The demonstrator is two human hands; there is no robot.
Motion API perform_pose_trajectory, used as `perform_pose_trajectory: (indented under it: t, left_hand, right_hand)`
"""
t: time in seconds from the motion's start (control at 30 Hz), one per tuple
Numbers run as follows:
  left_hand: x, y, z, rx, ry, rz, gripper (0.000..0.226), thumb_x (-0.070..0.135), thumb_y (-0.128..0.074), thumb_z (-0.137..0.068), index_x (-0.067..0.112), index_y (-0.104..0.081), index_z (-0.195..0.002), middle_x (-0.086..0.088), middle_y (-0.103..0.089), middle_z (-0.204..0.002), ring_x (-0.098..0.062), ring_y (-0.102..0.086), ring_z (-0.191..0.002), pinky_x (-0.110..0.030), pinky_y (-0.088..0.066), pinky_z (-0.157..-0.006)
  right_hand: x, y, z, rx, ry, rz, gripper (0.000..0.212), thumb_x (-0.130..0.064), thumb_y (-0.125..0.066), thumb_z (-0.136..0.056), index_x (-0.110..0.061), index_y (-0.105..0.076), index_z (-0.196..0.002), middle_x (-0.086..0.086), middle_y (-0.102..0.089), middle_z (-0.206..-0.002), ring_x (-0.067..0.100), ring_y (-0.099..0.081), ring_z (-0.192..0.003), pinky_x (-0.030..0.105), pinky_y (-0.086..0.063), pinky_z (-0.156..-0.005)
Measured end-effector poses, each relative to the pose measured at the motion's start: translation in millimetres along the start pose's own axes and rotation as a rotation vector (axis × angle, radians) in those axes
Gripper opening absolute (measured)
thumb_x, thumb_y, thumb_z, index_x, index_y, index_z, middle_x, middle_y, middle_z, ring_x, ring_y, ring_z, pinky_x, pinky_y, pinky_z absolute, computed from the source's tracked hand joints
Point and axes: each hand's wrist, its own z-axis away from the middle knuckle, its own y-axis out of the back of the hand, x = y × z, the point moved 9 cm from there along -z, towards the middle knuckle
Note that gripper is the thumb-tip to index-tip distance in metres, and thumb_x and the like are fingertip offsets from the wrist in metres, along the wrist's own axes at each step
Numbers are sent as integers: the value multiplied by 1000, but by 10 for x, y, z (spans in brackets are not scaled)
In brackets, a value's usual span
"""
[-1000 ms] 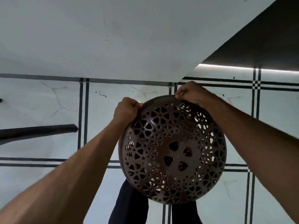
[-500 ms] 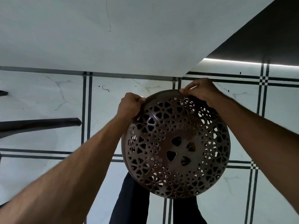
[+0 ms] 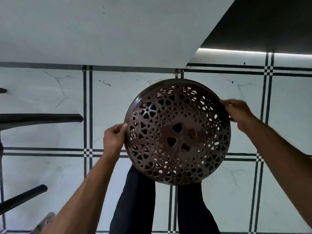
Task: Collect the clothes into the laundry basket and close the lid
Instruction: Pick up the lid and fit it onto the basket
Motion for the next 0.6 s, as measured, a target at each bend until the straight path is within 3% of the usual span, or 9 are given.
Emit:
perform_pose_trajectory:
  t: [0.13, 0.3, 0.4, 0.5, 0.6]
  left_hand:
    - [-388, -42, 145, 92, 143, 106, 31, 31, -57, -102, 6, -74, -107, -16, -76, -100, -32, -72, -96, -53, -57, -96]
    - [-344, -95, 114, 159, 54, 51, 31, 30, -56, -103, 3, -72, -110, -14, -75, -104, -32, -72, -99, -52, -57, -96]
    - [-369, -109, 202, 142, 82, 74, 35, 34, -52, -104, 5, -70, -106, -12, -73, -99, -31, -71, -99, -49, -57, -96]
    - [-482, -121, 365, 147, 135, 126, 35, 37, -49, -105, 11, -65, -87, -15, -70, -95, -31, -68, -94, -51, -57, -95]
    - [-789, -161, 642, 121, 197, 172, 19, 24, -53, -105, 10, -65, -100, -14, -71, -99, -27, -69, -92, -46, -57, -93]
  right_hand:
    - [607, 72, 195, 96, -157, -193, 21, -31, -66, -97, -23, -67, -78, 0, -67, -80, 15, -62, -73, 25, -49, -65]
    - [738, 89, 122, 44, -186, -215, 25, -41, -74, -89, -21, -66, -76, 0, -67, -79, 14, -61, -68, 26, -50, -62]
    - [755, 81, 178, -30, -184, -237, 25, -45, -71, -90, -22, -67, -80, -2, -68, -83, 15, -63, -74, 29, -52, -69]
    - [871, 77, 281, 45, -146, -271, 19, -36, -66, -95, -18, -73, -94, 5, -73, -97, 23, -68, -92, 37, -57, -86]
    - [1262, 23, 573, 152, -207, -324, 25, -15, -56, -96, -14, -72, -115, 12, -73, -117, 28, -68, -106, 42, -55, -97]
